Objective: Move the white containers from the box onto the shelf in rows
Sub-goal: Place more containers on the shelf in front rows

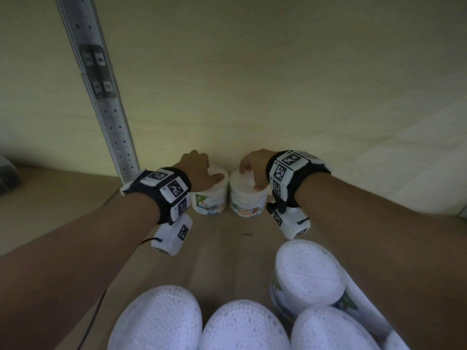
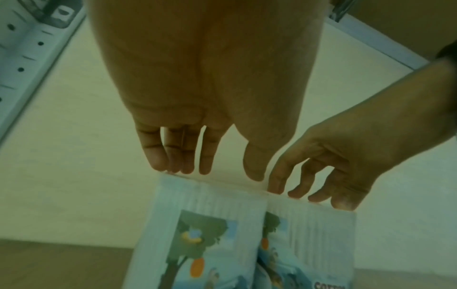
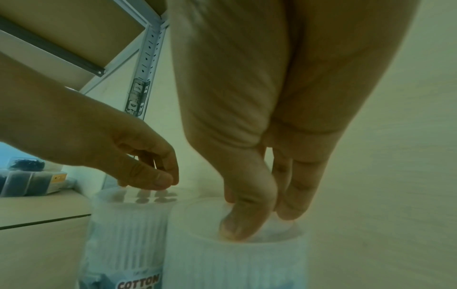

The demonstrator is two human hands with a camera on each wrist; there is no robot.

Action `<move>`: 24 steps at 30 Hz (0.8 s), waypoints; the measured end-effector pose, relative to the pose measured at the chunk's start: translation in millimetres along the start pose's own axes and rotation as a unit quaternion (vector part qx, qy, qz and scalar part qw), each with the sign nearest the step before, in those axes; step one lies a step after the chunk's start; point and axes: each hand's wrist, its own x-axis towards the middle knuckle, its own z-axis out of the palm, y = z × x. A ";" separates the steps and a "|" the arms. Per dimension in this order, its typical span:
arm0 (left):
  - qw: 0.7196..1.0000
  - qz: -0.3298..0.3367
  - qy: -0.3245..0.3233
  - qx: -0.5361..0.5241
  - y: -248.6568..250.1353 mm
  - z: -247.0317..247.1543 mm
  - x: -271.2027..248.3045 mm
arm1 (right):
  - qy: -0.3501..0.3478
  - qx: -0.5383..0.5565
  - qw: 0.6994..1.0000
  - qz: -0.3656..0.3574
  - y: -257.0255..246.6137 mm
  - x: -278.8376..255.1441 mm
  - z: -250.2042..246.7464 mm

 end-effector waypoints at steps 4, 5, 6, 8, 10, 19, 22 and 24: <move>0.999 0.002 0.002 0.032 5.5 3.0 1.8 | 0.002 0.013 1.000 -0.003 1.4 1.7 1.8; 0.999 0.008 -0.002 0.033 5.2 2.3 2.5 | 0.003 0.016 1.000 -0.003 2.1 1.8 2.2; 0.999 0.015 -0.009 0.032 4.6 0.7 2.5 | 0.006 0.019 1.000 -0.001 3.3 2.0 2.7; 0.999 0.035 -0.018 0.025 3.4 -3.1 1.7 | 0.010 0.023 1.000 -0.001 4.2 1.5 1.8; 0.998 0.052 -0.027 0.017 2.3 -6.0 1.6 | 0.009 0.024 1.000 -0.006 4.6 2.1 1.3; 0.993 0.093 -0.068 0.016 1.4 -14.6 4.6 | -0.004 0.021 1.000 -0.005 7.8 14.4 4.4; 0.993 0.099 -0.064 0.010 -1.4 -13.6 4.8 | -0.002 0.020 1.000 -0.015 5.9 14.8 6.7; 0.993 0.105 -0.063 0.008 -2.6 -13.9 4.3 | 0.015 0.049 0.999 0.006 5.6 9.5 6.5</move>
